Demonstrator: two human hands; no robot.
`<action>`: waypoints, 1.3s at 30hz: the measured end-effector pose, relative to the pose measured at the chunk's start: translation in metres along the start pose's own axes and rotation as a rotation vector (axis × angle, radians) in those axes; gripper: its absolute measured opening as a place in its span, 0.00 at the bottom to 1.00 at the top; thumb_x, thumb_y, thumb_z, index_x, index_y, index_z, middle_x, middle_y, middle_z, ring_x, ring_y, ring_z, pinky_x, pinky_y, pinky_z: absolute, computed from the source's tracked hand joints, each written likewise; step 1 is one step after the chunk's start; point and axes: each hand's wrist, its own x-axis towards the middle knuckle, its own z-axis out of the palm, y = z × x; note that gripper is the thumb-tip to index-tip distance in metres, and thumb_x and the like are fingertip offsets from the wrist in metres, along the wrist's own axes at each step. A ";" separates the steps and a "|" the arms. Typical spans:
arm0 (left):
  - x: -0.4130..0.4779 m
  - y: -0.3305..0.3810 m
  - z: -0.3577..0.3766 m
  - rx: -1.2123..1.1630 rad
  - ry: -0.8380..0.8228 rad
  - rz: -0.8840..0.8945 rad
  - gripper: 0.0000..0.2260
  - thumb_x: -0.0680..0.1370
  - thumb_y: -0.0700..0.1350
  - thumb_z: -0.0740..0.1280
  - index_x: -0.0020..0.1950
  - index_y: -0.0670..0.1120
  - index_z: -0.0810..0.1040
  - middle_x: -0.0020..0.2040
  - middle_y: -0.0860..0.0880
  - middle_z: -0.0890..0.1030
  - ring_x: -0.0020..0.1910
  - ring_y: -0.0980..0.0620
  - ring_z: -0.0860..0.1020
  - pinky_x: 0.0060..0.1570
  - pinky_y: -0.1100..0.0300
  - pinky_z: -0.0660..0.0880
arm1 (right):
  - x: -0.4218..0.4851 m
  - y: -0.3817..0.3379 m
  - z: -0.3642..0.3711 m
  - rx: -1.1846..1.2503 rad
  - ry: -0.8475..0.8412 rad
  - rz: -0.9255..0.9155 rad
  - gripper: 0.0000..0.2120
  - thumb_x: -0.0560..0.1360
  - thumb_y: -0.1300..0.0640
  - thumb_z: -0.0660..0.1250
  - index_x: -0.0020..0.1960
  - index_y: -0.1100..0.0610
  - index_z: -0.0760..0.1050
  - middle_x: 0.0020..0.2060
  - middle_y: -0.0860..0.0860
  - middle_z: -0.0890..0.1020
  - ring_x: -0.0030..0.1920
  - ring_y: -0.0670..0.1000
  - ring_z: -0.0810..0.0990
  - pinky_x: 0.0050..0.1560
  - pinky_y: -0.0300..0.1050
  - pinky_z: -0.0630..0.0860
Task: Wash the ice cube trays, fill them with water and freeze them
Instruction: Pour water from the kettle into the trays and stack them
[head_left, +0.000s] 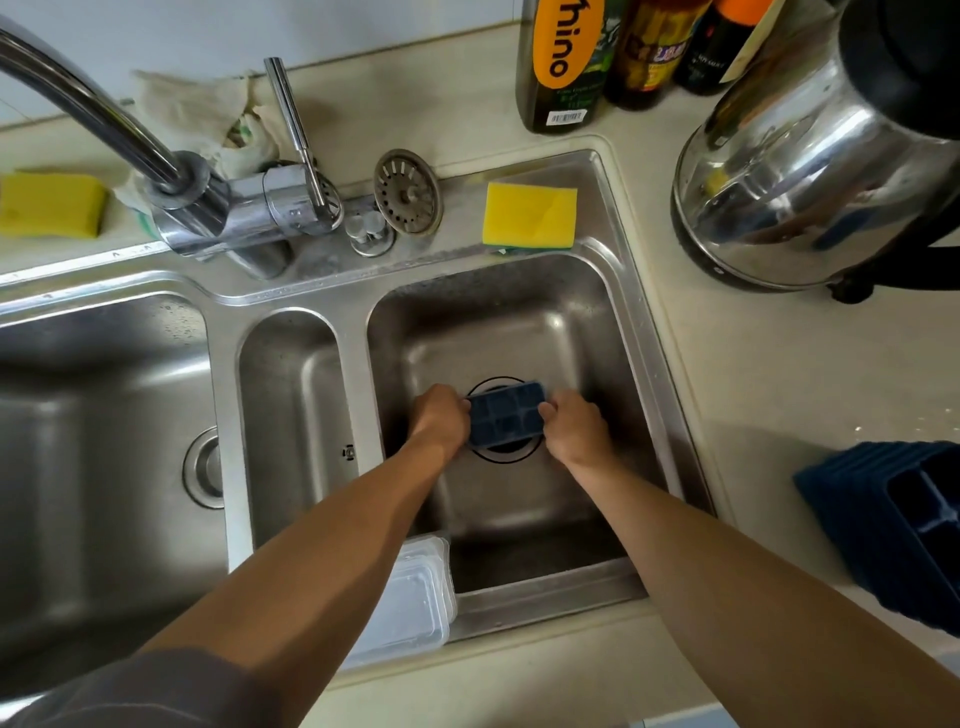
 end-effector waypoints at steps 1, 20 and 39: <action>-0.001 0.001 -0.001 -0.005 -0.009 -0.004 0.12 0.84 0.43 0.61 0.57 0.36 0.80 0.52 0.36 0.82 0.48 0.37 0.83 0.48 0.50 0.82 | 0.000 -0.002 -0.002 -0.001 -0.015 0.012 0.13 0.85 0.53 0.60 0.60 0.60 0.78 0.49 0.56 0.81 0.54 0.60 0.82 0.46 0.47 0.73; -0.107 0.043 -0.047 -0.196 0.244 0.094 0.37 0.78 0.71 0.53 0.60 0.40 0.80 0.58 0.36 0.80 0.53 0.35 0.80 0.52 0.41 0.82 | -0.115 -0.039 -0.083 0.117 -0.069 -0.251 0.10 0.84 0.51 0.59 0.49 0.53 0.75 0.40 0.53 0.84 0.27 0.44 0.80 0.27 0.36 0.75; -0.207 0.114 -0.112 0.030 0.259 0.427 0.17 0.85 0.53 0.53 0.47 0.43 0.73 0.44 0.39 0.80 0.41 0.41 0.82 0.39 0.52 0.82 | -0.177 -0.123 -0.174 0.120 0.159 -0.141 0.34 0.71 0.25 0.58 0.45 0.57 0.77 0.38 0.55 0.84 0.31 0.53 0.85 0.28 0.41 0.77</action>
